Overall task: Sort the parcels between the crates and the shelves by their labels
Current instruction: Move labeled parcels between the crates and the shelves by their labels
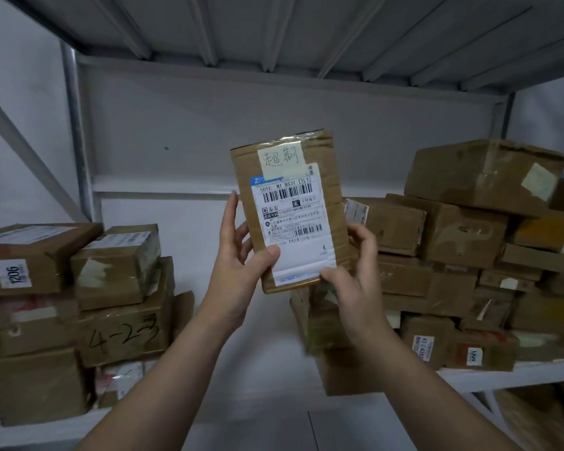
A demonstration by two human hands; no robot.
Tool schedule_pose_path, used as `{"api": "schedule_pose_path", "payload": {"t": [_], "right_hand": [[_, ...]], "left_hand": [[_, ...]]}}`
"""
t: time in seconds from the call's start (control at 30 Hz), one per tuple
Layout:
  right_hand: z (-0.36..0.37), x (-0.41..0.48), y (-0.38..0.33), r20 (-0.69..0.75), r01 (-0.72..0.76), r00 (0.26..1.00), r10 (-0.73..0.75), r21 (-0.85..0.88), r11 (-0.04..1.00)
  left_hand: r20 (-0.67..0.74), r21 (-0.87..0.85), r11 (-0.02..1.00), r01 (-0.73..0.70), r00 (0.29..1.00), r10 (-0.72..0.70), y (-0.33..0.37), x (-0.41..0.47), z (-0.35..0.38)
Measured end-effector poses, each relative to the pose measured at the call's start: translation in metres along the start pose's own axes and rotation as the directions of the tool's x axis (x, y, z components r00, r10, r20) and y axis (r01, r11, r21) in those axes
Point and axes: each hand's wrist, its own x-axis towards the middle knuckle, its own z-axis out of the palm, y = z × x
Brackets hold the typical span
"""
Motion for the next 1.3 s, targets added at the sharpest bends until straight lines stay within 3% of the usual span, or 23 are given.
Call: {"api": "schedule_pose_path", "payload": {"t": [0.13,0.23,0.43,0.7,0.97,1.3], "right_hand": [[0.012,-0.001,-0.004,0.071,-0.024,0.997,0.017,0.099,0.995],[0.025,-0.009,-0.003,0.070,-0.047,0.997,0.042,0.078,0.996],[0.050,-0.030,0.006,0.077,-0.114,0.991,0.108,0.071,0.991],[0.071,-0.066,0.003,-0.047,-0.237,0.970,0.239,0.037,0.971],[0.068,-0.133,0.000,-0.232,-0.480,0.855,0.465,-0.009,0.877],[-0.010,-0.228,-0.016,-0.477,-0.634,0.696,0.536,-0.058,0.771]], "left_hand": [[0.034,0.080,0.995,-0.064,0.998,0.061,0.002,-0.010,-0.022],[0.041,0.092,0.993,-0.070,0.997,0.067,0.002,-0.019,-0.037],[0.007,0.051,0.999,0.008,1.000,-0.009,-0.006,-0.035,-0.060],[0.033,0.009,0.993,0.120,0.992,-0.120,-0.012,-0.067,-0.074],[0.171,-0.031,0.965,0.259,0.953,-0.251,-0.029,-0.122,-0.073],[0.386,-0.006,0.902,0.432,0.833,-0.396,-0.057,-0.193,-0.002]]}}
